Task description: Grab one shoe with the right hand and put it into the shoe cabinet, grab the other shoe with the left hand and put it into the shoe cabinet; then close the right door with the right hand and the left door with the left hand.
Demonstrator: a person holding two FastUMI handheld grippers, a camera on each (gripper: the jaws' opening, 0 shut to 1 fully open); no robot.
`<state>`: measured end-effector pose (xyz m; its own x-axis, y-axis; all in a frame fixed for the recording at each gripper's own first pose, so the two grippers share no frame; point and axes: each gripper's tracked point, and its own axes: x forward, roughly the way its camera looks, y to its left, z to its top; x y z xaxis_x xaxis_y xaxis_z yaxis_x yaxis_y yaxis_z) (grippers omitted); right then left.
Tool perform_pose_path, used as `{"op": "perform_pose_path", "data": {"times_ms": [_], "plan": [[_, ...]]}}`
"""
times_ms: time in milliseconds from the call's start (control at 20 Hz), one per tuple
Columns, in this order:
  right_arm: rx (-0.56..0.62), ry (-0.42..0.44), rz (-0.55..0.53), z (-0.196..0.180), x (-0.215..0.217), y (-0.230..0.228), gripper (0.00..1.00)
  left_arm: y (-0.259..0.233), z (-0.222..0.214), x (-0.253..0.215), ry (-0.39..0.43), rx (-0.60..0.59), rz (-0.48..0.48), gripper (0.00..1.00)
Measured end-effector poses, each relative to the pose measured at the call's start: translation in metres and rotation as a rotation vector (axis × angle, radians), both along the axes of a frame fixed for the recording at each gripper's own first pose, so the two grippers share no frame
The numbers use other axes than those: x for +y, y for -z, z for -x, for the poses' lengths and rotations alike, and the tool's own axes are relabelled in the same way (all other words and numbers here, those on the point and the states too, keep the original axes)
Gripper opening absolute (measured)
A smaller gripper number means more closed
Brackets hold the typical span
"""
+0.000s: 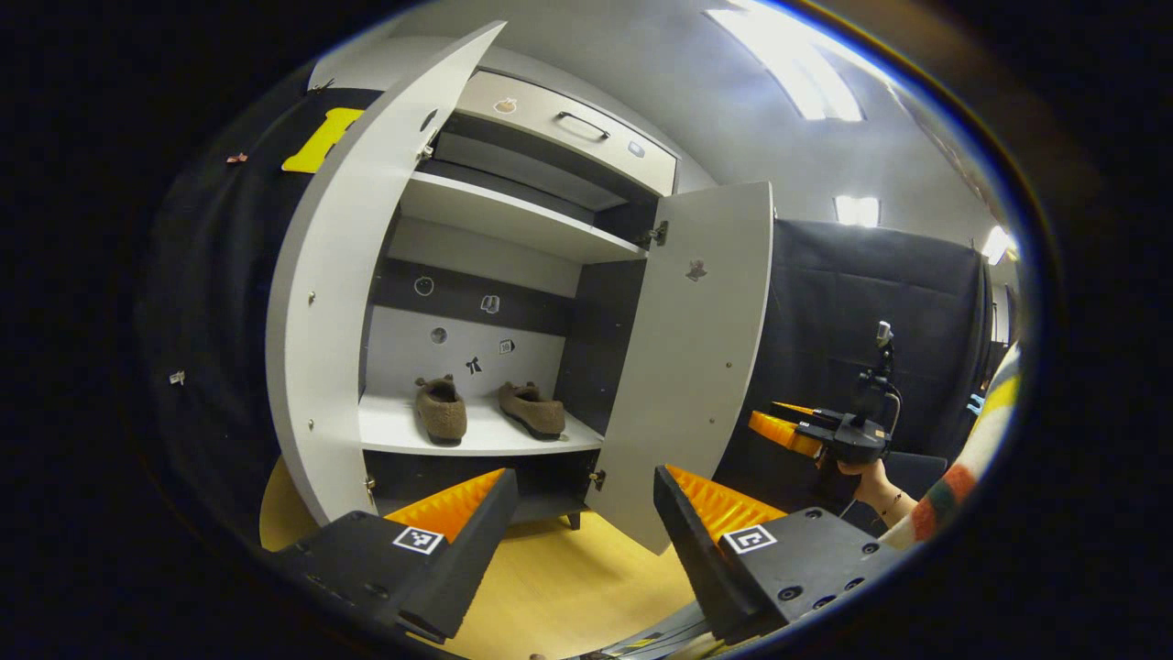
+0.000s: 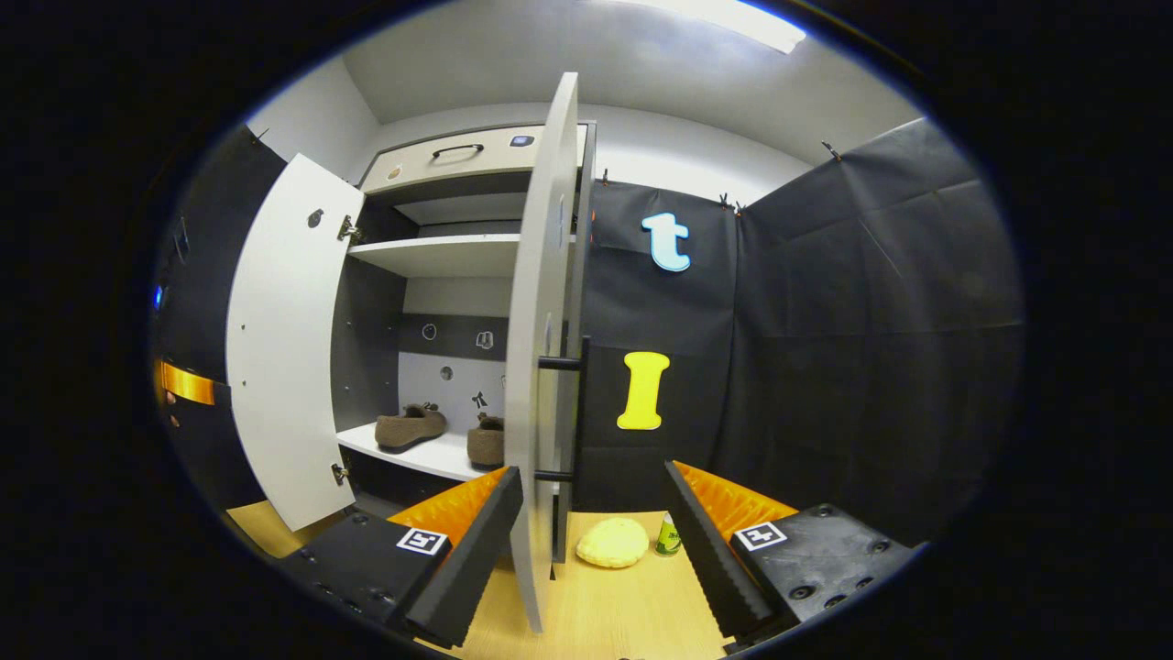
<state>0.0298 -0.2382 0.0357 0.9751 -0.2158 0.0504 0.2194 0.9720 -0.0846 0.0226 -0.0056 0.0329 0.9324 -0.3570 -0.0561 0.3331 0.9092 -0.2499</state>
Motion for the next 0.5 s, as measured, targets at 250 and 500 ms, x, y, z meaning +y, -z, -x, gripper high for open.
{"op": "perform_pose_path", "data": {"times_ms": [250, 500], "plan": [[0.016, -0.046, 0.021, -0.031, -0.004, 0.003, 0.95, 0.006, -0.003, 0.022, -0.087, 0.023, -0.025, 0.95], [0.036, -0.147, -0.039, -0.037, 0.018, 0.01, 0.94, 0.005, -0.007, 0.036, -0.138, 0.019, -0.054, 0.95]]}}
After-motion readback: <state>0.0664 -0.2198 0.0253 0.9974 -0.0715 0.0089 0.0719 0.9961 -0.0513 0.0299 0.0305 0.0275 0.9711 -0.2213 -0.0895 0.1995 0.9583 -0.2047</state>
